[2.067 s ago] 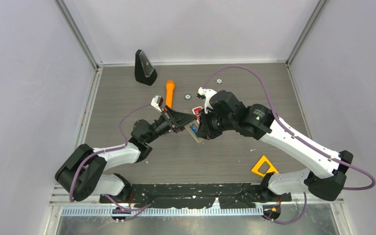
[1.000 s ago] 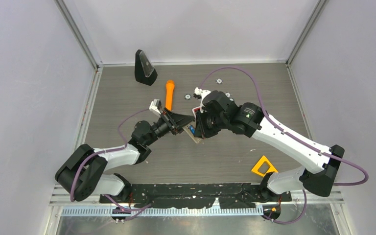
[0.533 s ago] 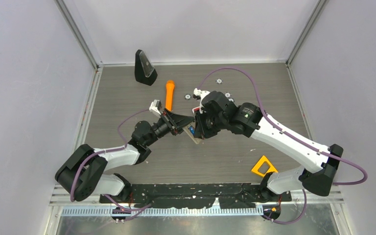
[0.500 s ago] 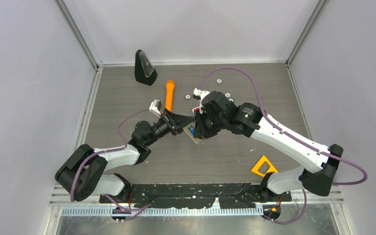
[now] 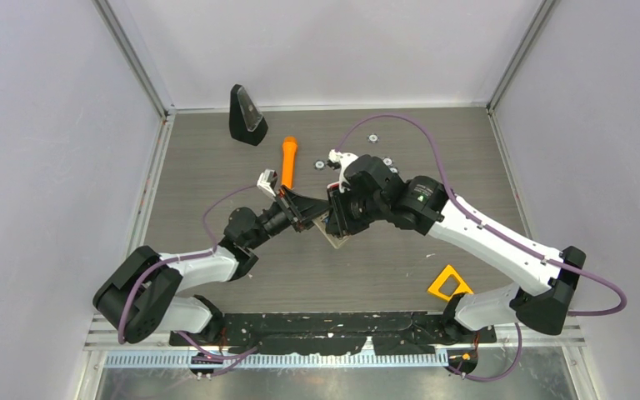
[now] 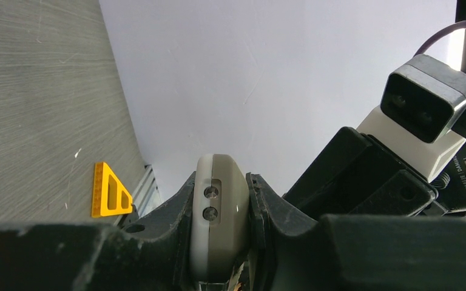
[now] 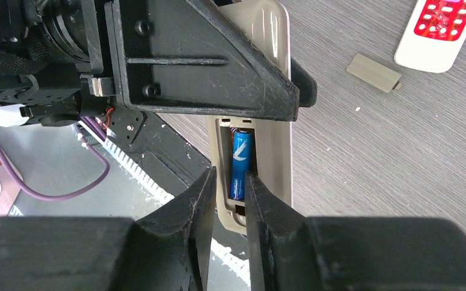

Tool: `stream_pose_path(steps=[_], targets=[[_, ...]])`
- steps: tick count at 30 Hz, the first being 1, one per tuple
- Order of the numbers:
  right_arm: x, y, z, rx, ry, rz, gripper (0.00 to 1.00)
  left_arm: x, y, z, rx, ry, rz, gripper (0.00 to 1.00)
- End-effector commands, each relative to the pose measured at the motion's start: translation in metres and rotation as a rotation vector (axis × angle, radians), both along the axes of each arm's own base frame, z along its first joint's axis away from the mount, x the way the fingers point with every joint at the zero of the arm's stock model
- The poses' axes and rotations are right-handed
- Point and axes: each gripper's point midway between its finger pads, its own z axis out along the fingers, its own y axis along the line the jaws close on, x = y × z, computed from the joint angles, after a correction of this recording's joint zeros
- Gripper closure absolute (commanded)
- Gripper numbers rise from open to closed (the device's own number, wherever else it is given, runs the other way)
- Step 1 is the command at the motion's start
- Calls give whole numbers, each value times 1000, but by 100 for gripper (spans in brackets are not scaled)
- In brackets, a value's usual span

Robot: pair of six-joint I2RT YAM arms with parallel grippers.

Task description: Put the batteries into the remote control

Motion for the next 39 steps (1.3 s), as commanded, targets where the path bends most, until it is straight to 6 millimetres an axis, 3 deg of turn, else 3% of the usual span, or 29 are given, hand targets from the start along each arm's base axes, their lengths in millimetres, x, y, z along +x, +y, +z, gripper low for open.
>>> stream_pose_path(steps=[1, 7, 11, 16, 23, 30, 33, 36, 39], targets=[[10, 1, 7, 17, -62, -16, 71, -16, 4, 51, -121, -145, -35, 100], [13, 1, 22, 74, -121, -23, 61, -16, 2, 42, -48, -193, -23, 100], [13, 1, 20, 81, -133, -16, 54, -16, 1, 42, -26, -205, -21, 100], [11, 5, -2, 70, -124, 8, 48, -12, 1, 46, -29, -181, -9, 100], [23, 9, -30, -6, -188, -26, 43, 1, -1, 46, 18, -89, 26, 100], [21, 29, -70, -52, -185, 45, 41, 9, 1, 48, 65, -52, 68, 100], [10, 37, -84, -18, -141, 107, 41, 11, 2, 42, 78, -32, 73, 100], [-3, 52, -81, 87, -104, 196, 43, 14, 5, 28, 131, -15, 86, 100], [-13, 53, -83, 210, -23, 267, 48, 22, 11, 4, 257, -9, 115, 100]])
